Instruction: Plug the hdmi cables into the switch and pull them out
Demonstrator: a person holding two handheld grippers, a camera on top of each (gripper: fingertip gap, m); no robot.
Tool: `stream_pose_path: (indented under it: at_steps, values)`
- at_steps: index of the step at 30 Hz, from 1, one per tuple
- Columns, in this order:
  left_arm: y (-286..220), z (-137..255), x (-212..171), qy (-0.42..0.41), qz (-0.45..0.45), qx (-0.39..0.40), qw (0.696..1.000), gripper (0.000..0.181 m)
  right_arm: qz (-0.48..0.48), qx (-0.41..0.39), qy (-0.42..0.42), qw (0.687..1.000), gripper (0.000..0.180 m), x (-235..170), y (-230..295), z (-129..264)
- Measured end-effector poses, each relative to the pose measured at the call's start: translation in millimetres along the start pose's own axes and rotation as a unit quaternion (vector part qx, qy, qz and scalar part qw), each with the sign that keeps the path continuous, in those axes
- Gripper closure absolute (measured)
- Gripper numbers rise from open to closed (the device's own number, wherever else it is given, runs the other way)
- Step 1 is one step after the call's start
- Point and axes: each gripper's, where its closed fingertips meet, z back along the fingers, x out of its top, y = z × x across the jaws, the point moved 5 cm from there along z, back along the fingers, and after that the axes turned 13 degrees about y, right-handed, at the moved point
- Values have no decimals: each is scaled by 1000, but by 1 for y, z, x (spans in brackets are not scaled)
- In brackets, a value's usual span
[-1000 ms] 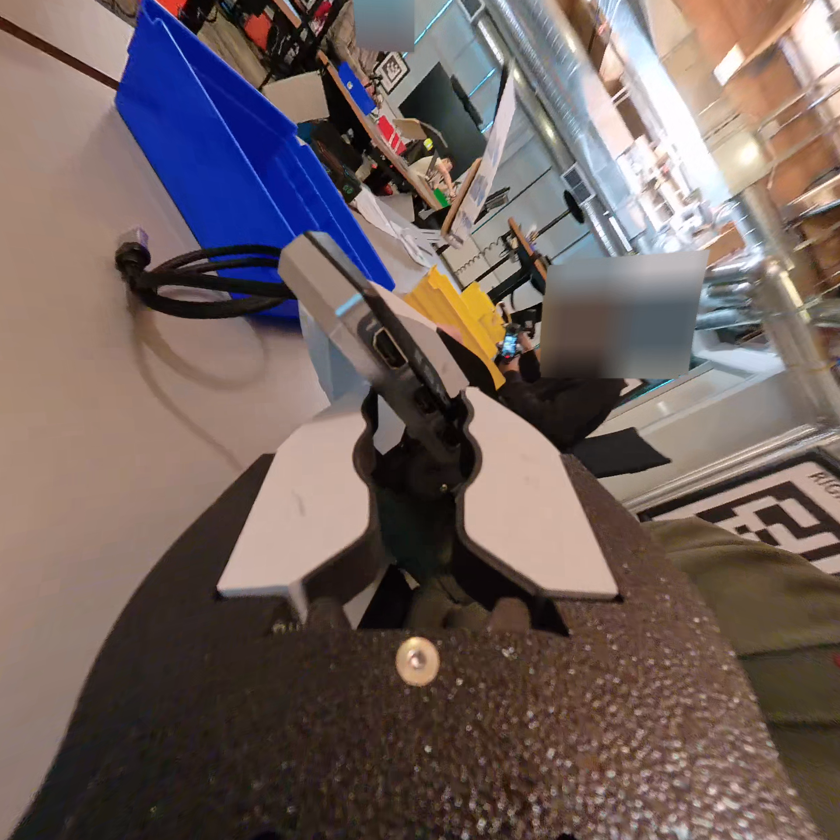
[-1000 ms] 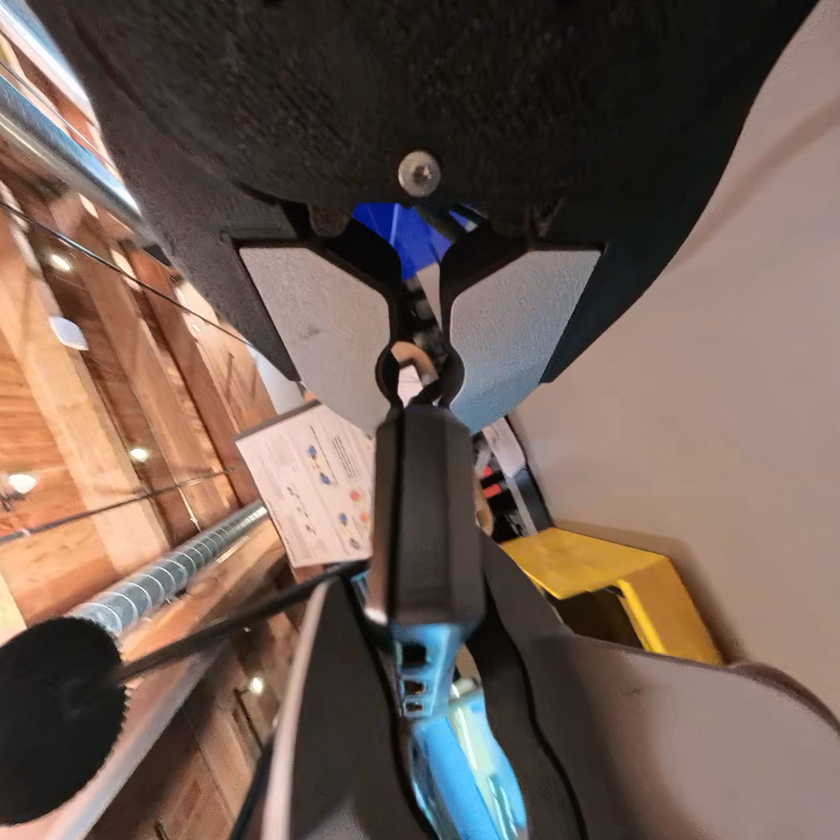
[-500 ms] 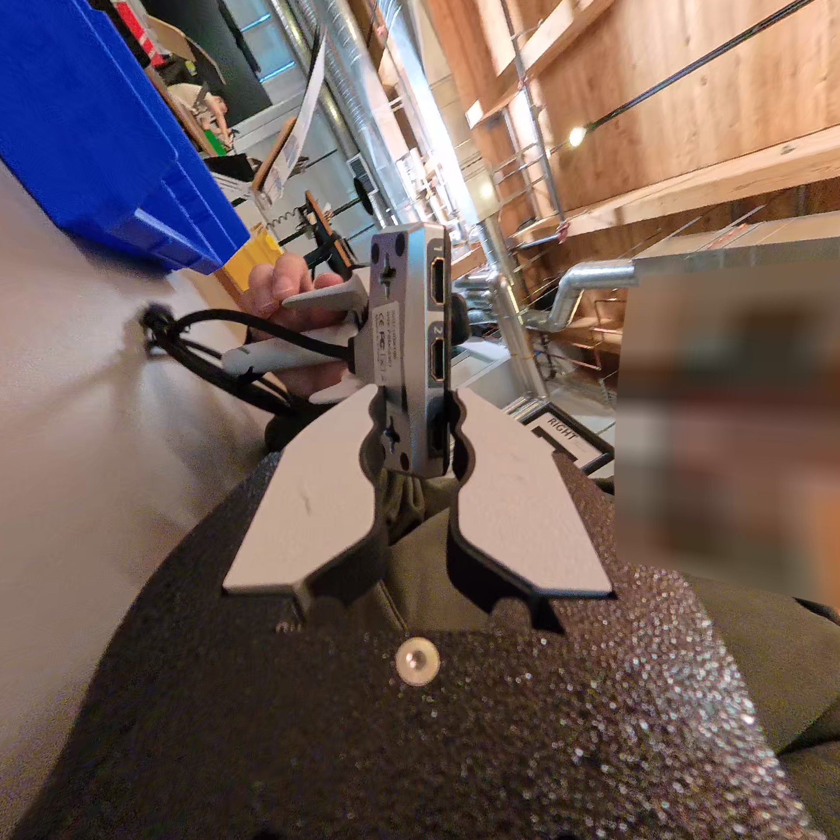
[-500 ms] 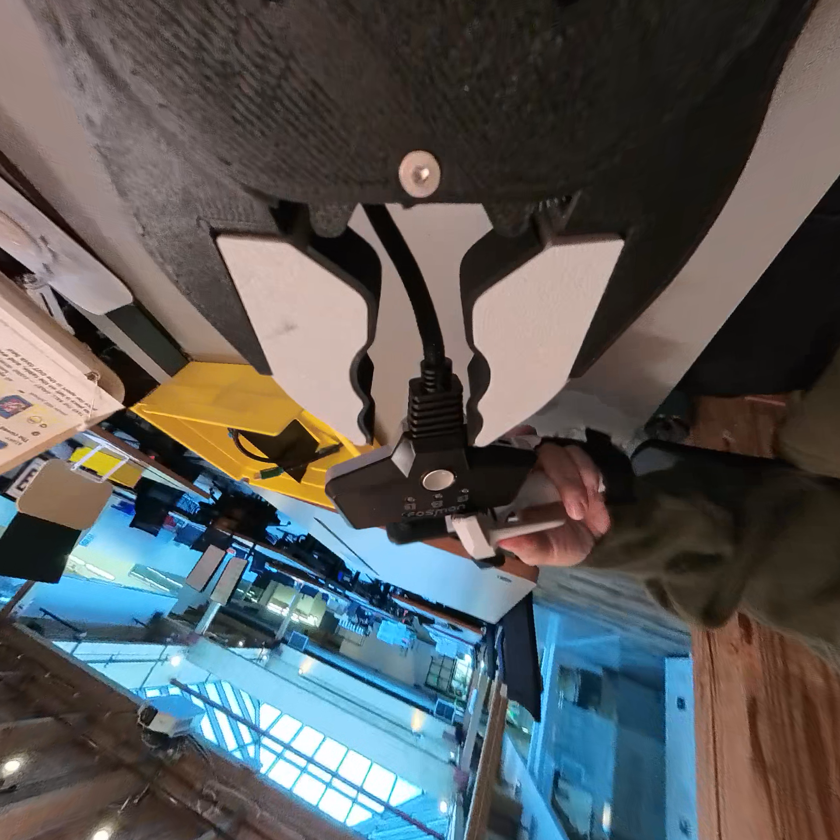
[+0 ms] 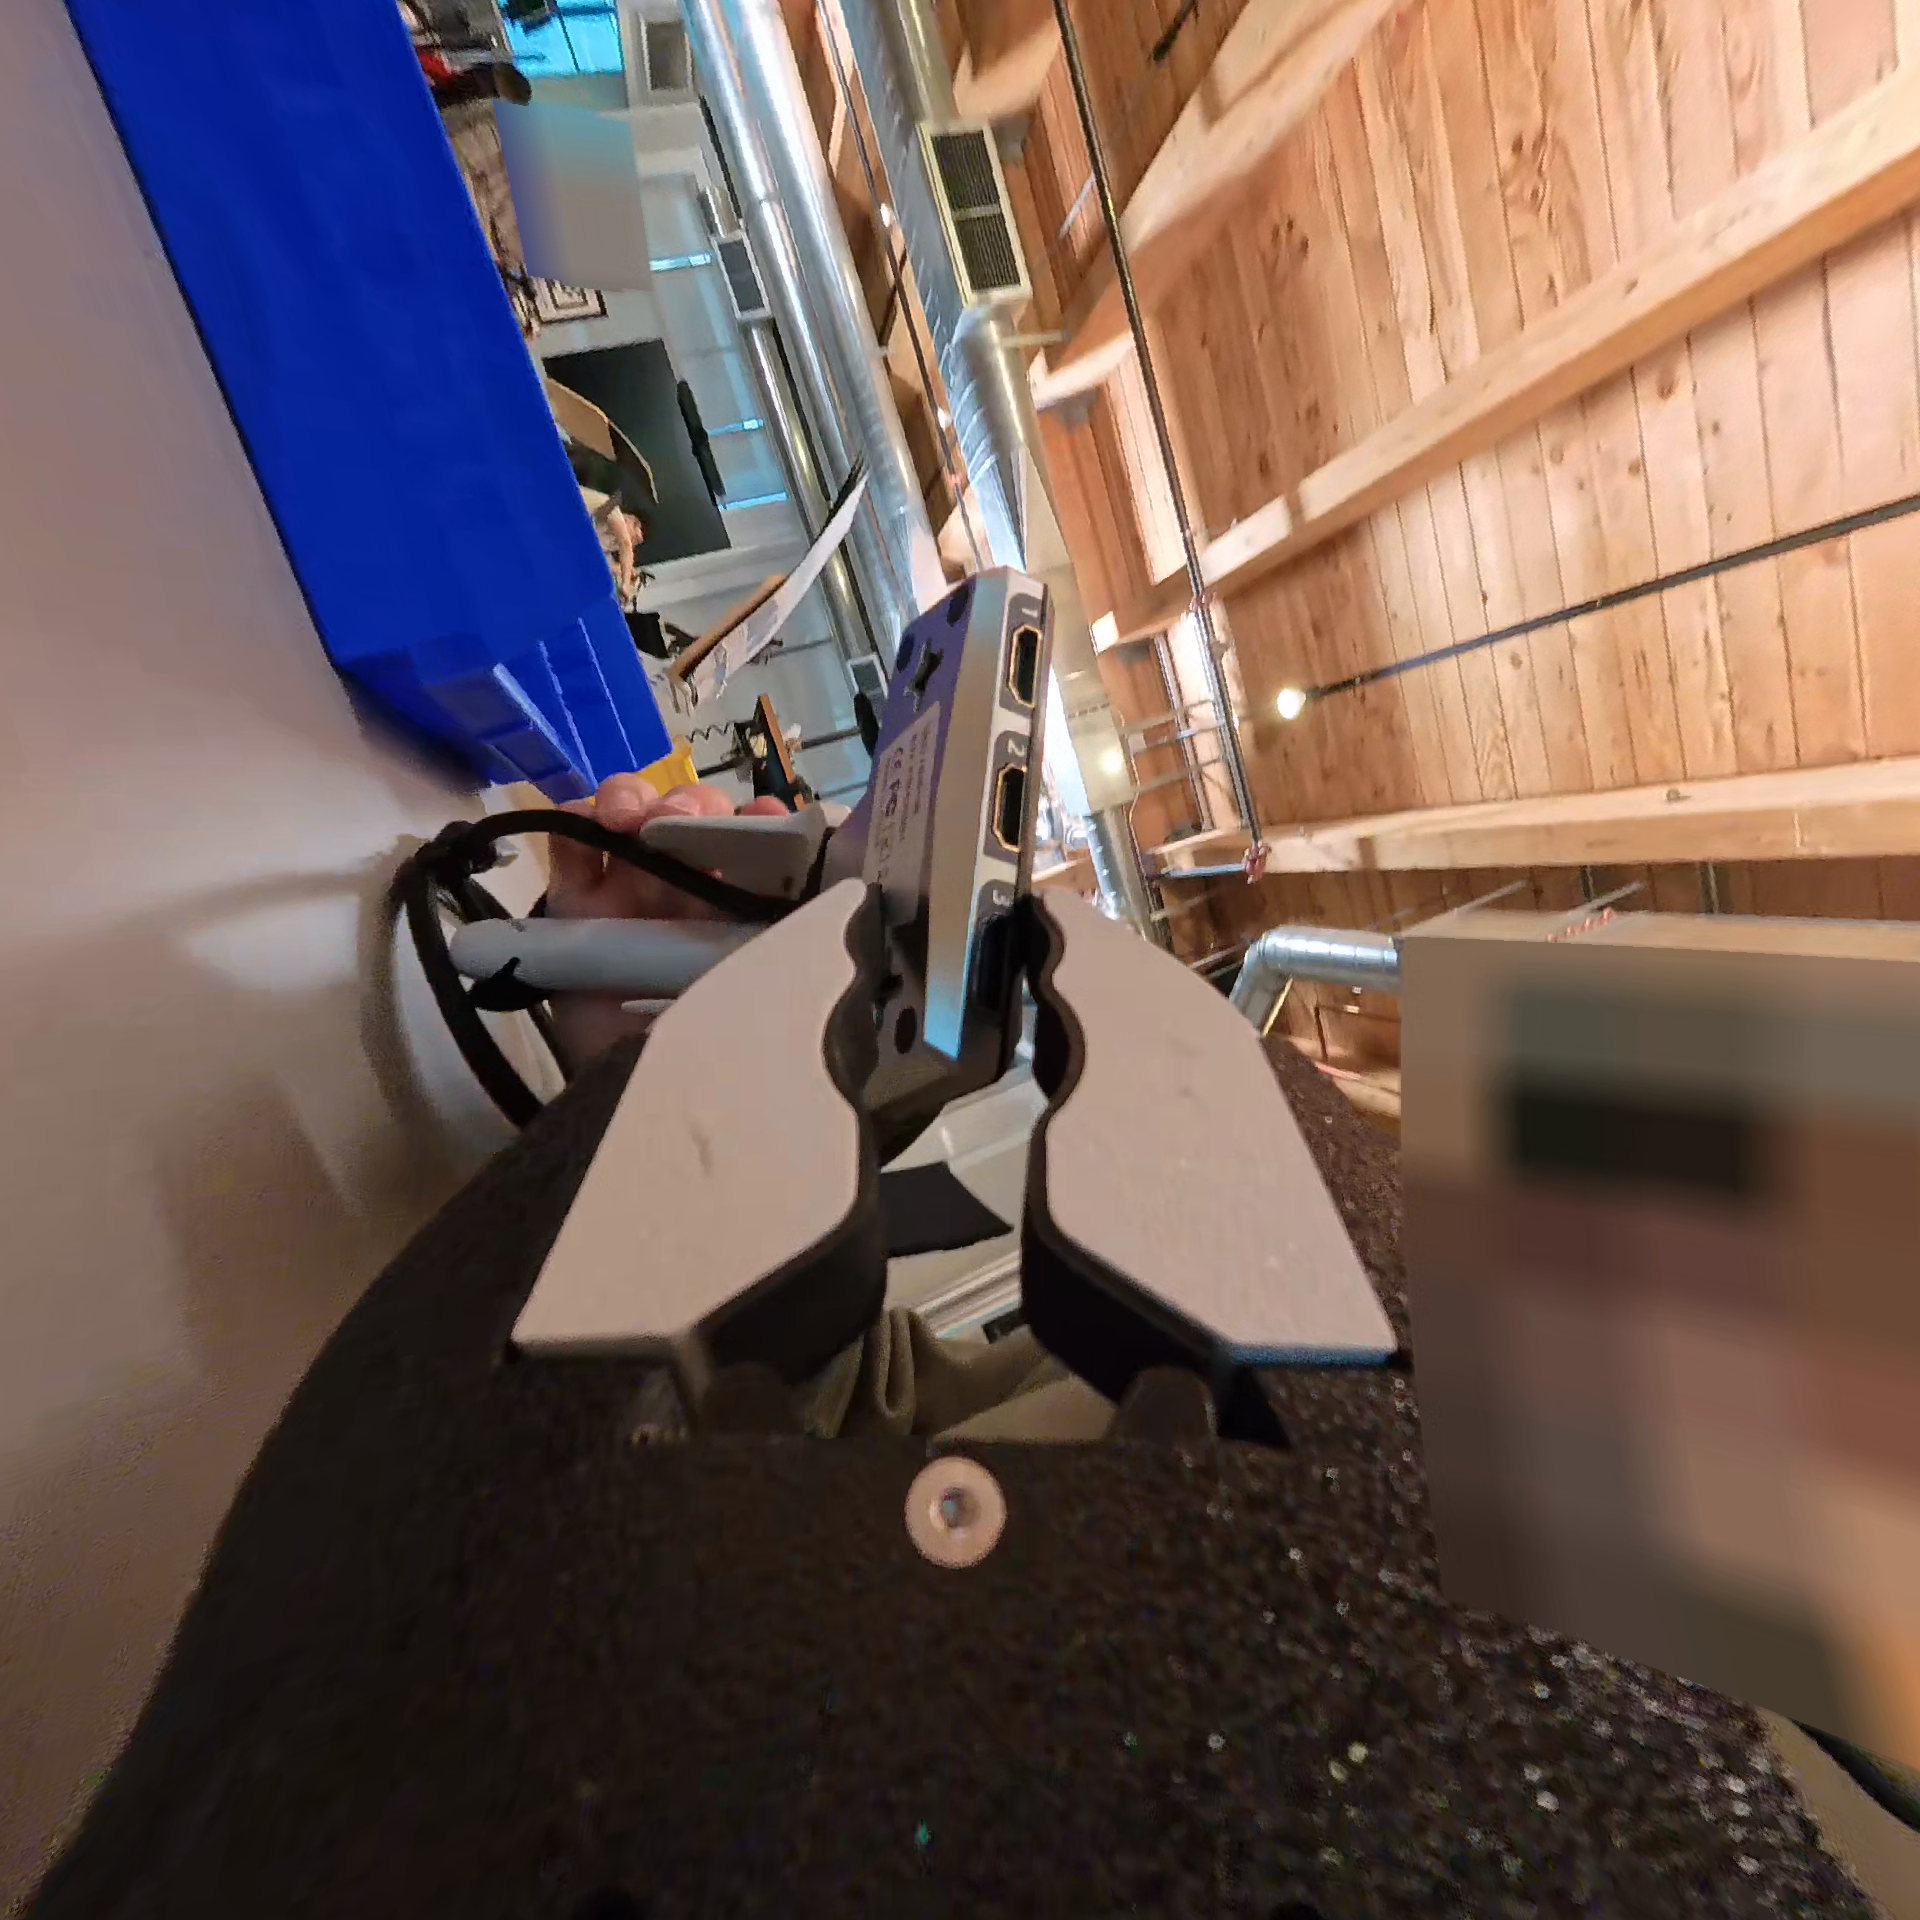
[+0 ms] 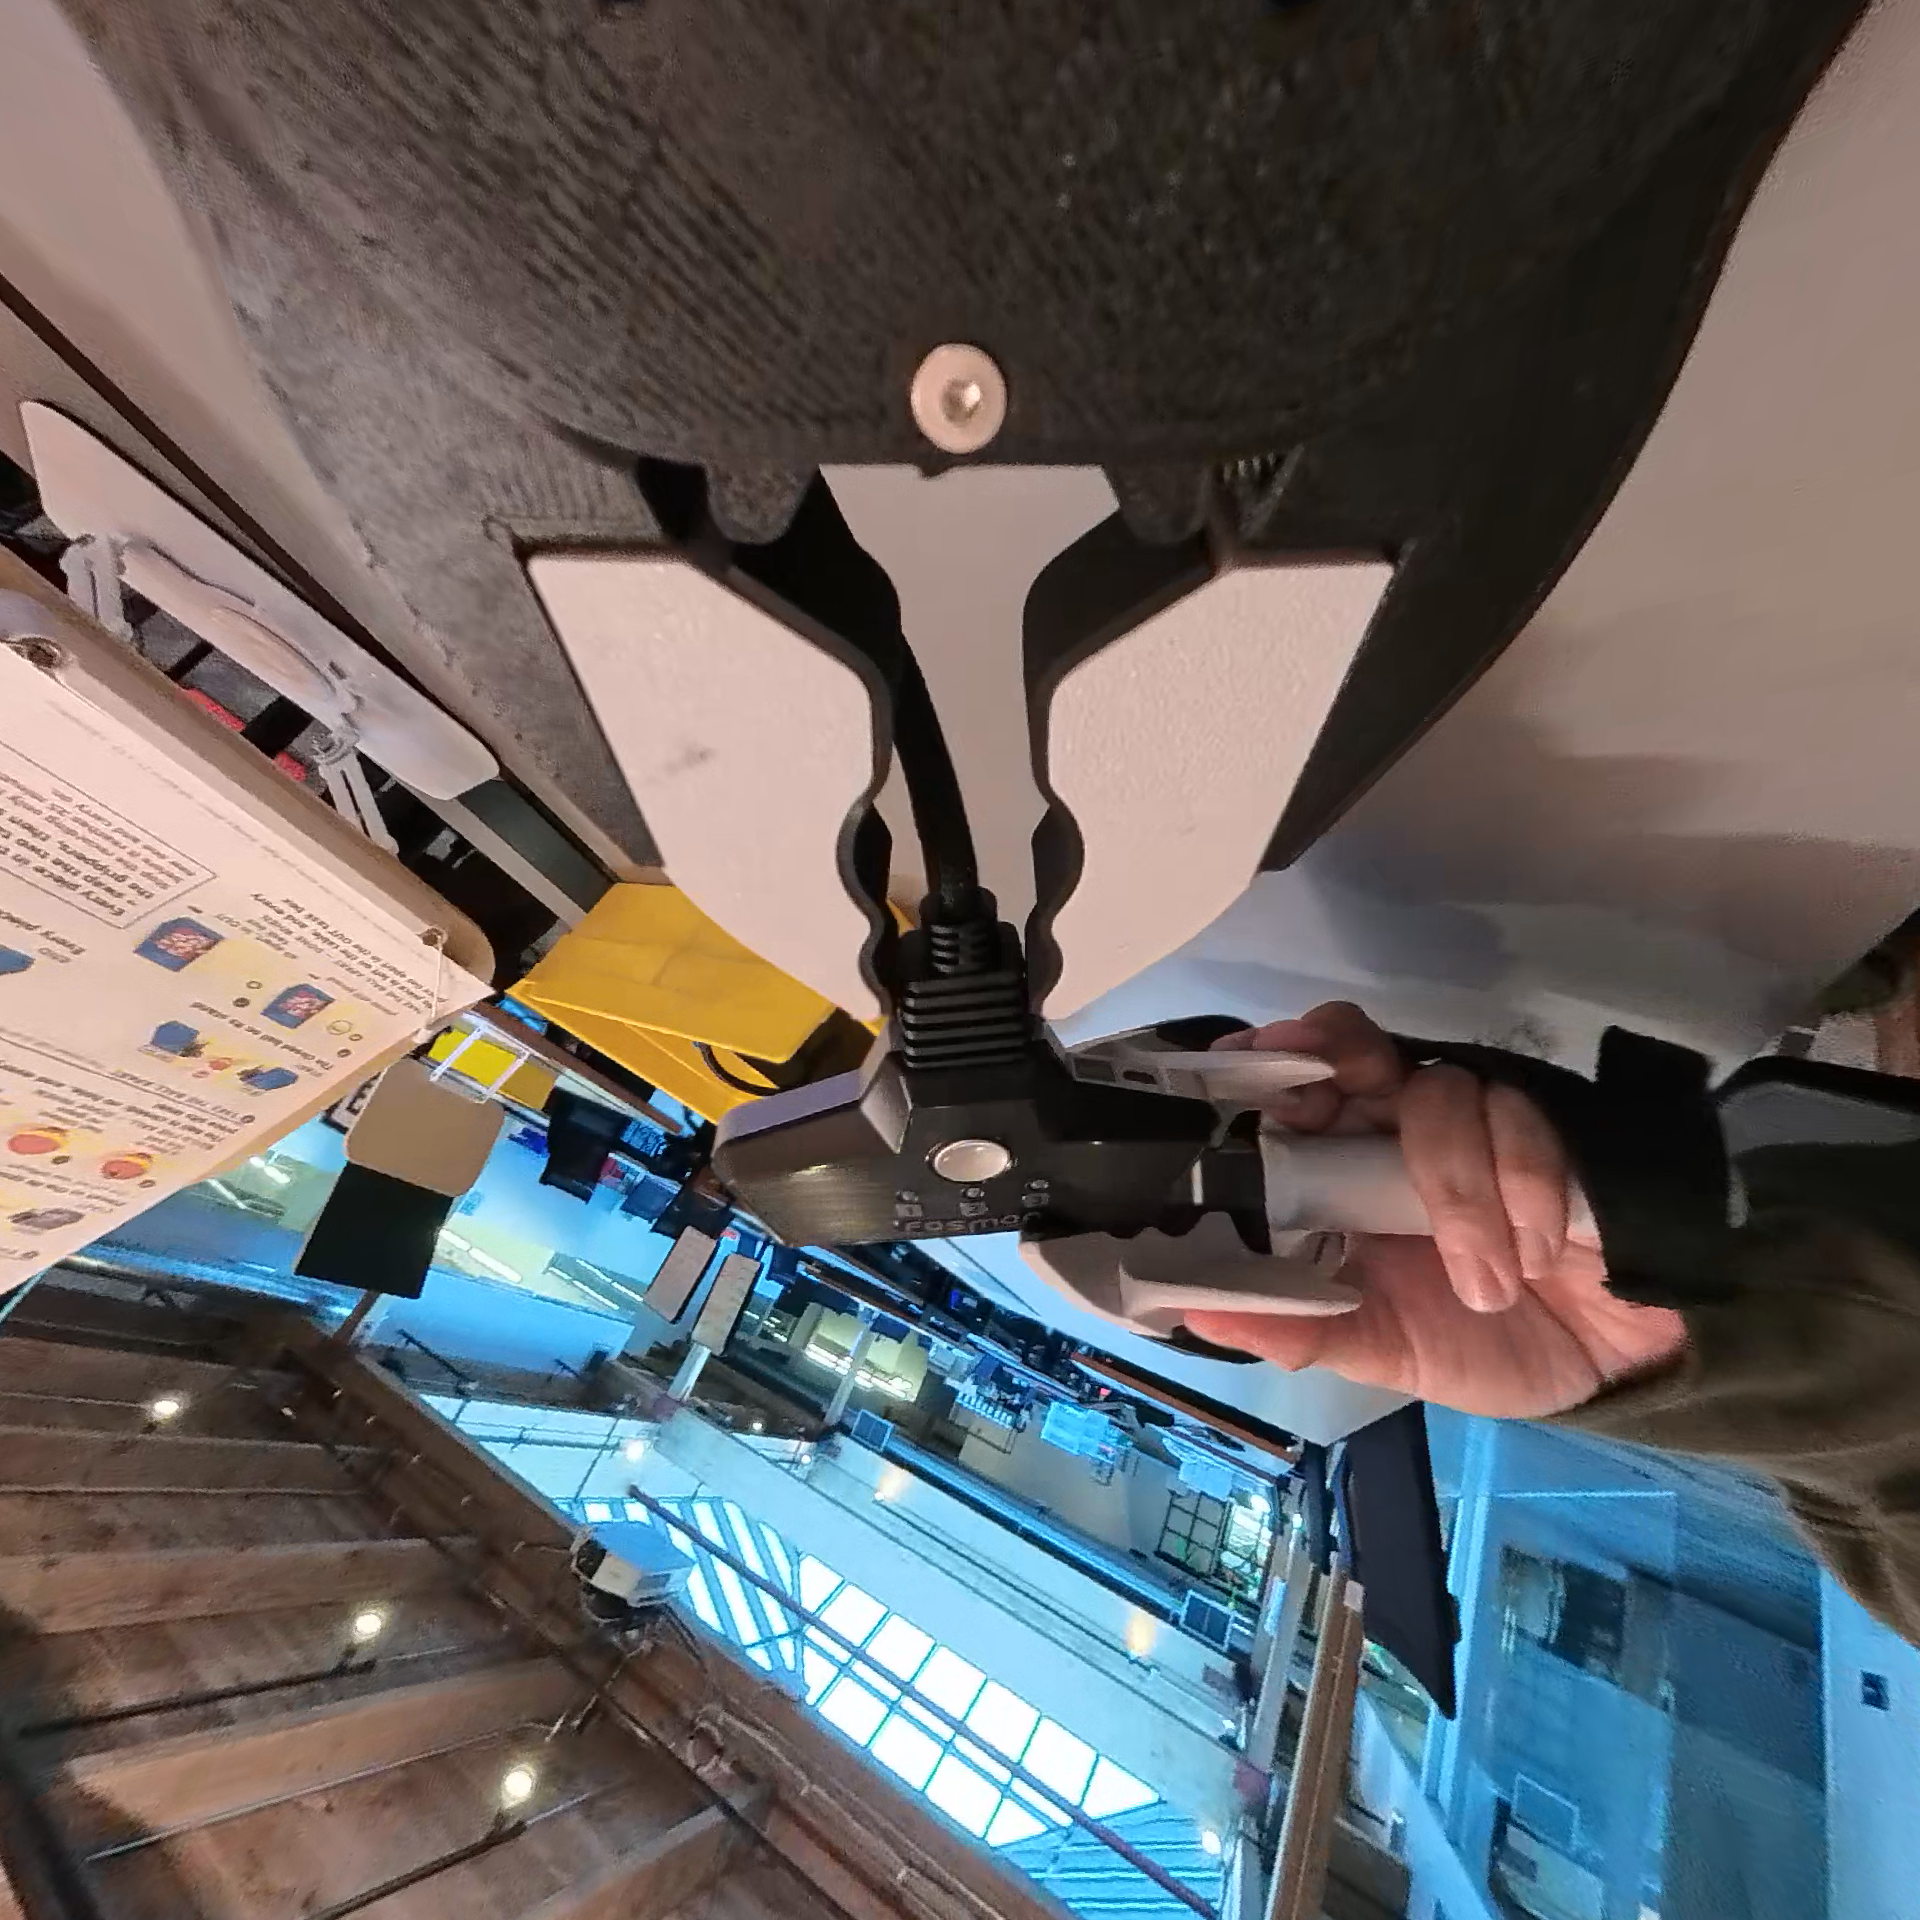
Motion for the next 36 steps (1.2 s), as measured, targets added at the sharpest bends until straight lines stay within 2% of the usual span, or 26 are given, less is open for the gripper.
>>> stream_pose_path:
  at_steps: [3, 6, 8, 11, 15, 17, 22, 24, 27, 30, 33, 35, 36]
  values:
    - [4, 3, 0, -28, 8, 8, 1000, 156, 0, -5, 6, 1000, 157, -4, 2, -3]
    - [7, 9, -5, 4, -42, 63, 997, 158, -12, 43, 26, 999, 158, -8, 5, -3]
    - [5, 14, -6, 39, -128, 145, 980, 161, -20, 67, 40, 997, 158, -10, 7, -4]
    - [-4, 12, -6, 92, -222, 247, 939, 154, -75, 123, 52, 988, 158, -9, 10, -3]
    - [-4, 4, -4, 137, -221, 293, 920, 142, -126, 169, 56, 976, 158, -9, 12, -3]
    - [0, -1, -5, 137, -193, 273, 933, 147, -143, 178, 48, 973, 157, -10, 14, -3]
    - [5, -5, -5, 72, -96, 169, 978, 152, -178, 182, 39, 966, 157, -11, 12, -2]
    - [6, -4, -5, 65, -93, 165, 980, 152, -181, 185, 44, 965, 157, -12, 12, -2]
    - [3, -5, -5, 88, -135, 193, 968, 149, -182, 192, 41, 964, 157, -12, 12, -2]
    - [-9, -8, 0, 99, -214, 233, 944, 145, -200, 188, 14, 962, 157, -10, 6, 3]
    - [-38, -1, 19, 57, -320, 280, 903, 148, -240, 165, -23, 956, 157, -11, -7, 10]
    - [-57, 17, 43, 20, -386, 348, 854, 148, -260, 155, -44, 952, 157, -12, -14, 15]
    - [-61, 31, 57, 7, -410, 410, 815, 148, -265, 147, -50, 952, 157, -13, -16, 16]
